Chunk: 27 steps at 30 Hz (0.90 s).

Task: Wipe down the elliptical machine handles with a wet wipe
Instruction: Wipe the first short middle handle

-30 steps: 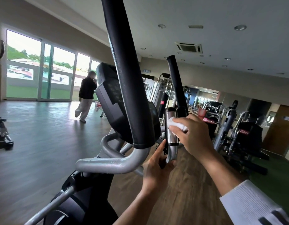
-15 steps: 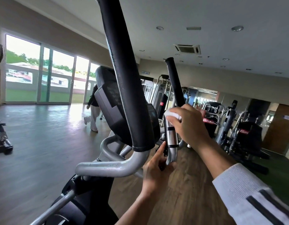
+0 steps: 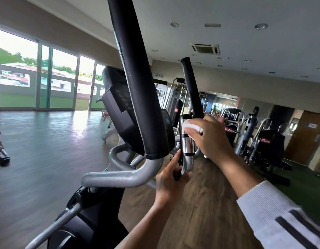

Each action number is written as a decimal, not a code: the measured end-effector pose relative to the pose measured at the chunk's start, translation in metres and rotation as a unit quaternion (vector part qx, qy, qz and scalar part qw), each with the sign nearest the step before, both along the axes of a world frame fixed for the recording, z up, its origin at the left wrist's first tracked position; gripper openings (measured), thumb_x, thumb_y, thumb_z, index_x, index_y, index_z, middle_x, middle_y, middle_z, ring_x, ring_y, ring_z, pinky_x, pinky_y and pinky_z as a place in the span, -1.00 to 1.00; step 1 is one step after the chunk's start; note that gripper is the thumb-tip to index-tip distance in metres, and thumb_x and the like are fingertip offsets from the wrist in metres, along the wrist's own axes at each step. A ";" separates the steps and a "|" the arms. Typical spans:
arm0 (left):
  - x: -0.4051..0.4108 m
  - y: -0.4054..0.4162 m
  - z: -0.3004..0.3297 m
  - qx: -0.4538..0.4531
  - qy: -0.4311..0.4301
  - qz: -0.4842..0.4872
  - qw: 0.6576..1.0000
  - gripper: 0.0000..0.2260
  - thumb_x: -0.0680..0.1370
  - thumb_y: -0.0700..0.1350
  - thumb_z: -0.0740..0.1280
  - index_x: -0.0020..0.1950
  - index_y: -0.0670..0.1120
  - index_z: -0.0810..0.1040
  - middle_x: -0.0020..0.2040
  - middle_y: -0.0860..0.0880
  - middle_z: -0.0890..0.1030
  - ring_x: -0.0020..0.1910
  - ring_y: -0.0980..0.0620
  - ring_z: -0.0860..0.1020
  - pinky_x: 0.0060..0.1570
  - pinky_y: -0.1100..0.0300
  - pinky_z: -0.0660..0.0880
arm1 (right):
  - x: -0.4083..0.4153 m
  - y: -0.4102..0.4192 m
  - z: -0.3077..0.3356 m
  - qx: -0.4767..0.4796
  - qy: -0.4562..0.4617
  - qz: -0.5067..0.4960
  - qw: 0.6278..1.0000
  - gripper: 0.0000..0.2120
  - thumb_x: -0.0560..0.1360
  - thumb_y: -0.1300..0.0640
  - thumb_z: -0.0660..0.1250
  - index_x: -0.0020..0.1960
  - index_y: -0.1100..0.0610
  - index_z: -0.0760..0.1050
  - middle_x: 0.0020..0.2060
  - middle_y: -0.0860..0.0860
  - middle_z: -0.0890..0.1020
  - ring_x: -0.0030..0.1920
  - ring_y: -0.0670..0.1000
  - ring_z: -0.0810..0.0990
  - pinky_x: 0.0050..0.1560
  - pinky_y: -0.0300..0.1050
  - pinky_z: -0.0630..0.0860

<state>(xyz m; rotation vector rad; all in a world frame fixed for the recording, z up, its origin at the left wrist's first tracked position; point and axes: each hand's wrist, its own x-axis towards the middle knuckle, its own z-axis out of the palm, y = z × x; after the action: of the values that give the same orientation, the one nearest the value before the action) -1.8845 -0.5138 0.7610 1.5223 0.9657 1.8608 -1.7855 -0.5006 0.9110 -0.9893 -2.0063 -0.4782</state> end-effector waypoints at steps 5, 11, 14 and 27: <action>-0.001 -0.004 0.002 0.001 0.012 0.011 1.000 -0.33 0.44 -0.21 0.49 0.44 0.19 0.31 -0.46 0.23 0.45 -0.41 0.27 0.37 -0.25 0.43 0.33 | 0.007 -0.002 -0.025 -0.020 -0.056 0.003 0.998 -0.79 0.45 0.06 0.47 0.08 0.00 0.65 -0.25 -0.06 0.41 -0.27 -0.05 0.43 -0.25 -0.11 0.42; -0.001 -0.008 0.005 -0.006 0.027 0.028 0.999 -0.31 0.44 -0.17 0.49 0.42 0.25 0.25 -0.40 0.27 0.50 -0.37 0.28 0.42 -0.24 0.48 0.35 | 0.010 -0.007 -0.042 -0.016 -0.035 0.005 0.999 -0.81 0.42 0.10 0.49 0.03 -0.01 0.64 -0.24 -0.05 0.43 -0.27 -0.03 0.45 -0.29 -0.07 0.46; -0.001 -0.006 0.005 -0.011 0.035 0.031 0.999 -0.33 0.45 -0.16 0.49 0.46 0.20 0.30 -0.45 0.22 0.45 -0.40 0.25 0.38 -0.27 0.47 0.31 | 0.011 -0.010 -0.045 -0.027 -0.017 -0.001 0.999 -0.81 0.42 0.09 0.48 0.03 -0.03 0.64 -0.23 -0.08 0.41 -0.26 -0.06 0.44 -0.24 -0.12 0.42; 0.000 -0.005 0.002 -0.026 0.036 0.030 0.999 -0.36 0.45 -0.16 0.48 0.47 0.16 0.35 -0.48 0.24 0.42 -0.42 0.26 0.37 -0.28 0.47 0.30 | 0.017 -0.020 -0.048 -0.057 -0.104 -0.007 0.993 -0.83 0.44 0.06 0.46 0.03 -0.02 0.63 -0.23 -0.09 0.39 -0.25 -0.02 0.46 -0.27 -0.09 0.42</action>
<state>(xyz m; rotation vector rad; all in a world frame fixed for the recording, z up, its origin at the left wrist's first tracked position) -1.8849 -0.5184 0.7631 1.5555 1.0945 1.8177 -1.7680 -0.5209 0.8633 -1.0594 -2.2351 -0.4958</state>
